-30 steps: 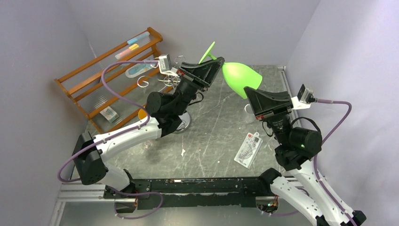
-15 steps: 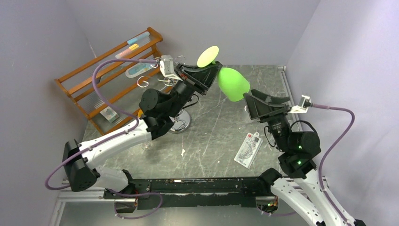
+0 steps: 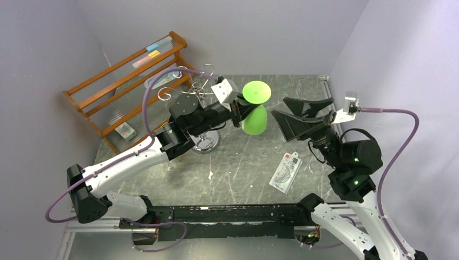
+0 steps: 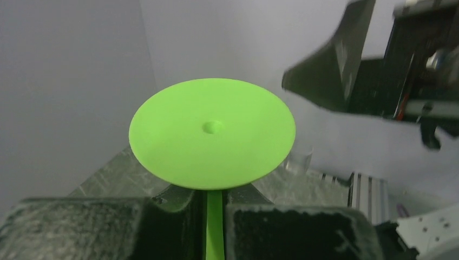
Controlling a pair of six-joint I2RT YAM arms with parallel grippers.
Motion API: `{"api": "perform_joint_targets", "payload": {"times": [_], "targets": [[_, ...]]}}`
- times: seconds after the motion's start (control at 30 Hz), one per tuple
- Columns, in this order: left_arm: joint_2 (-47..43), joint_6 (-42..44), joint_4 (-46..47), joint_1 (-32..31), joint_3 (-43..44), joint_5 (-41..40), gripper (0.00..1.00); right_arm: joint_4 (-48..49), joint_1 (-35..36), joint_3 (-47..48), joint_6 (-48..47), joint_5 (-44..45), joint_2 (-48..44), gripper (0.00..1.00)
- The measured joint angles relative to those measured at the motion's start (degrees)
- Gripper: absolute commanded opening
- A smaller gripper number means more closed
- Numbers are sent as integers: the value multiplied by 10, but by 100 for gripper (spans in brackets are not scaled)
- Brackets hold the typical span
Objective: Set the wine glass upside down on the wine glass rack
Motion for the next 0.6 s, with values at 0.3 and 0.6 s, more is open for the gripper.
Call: {"api": "perform_joint_targets", "payload": {"times": [0.3, 0.6], "targets": [[-11, 116, -37, 0, -50, 31, 5, -96, 0, 69, 97, 6, 80, 77], [-14, 162, -37, 0, -72, 38, 5, -162, 0, 80, 156, 10, 145, 36]]}}
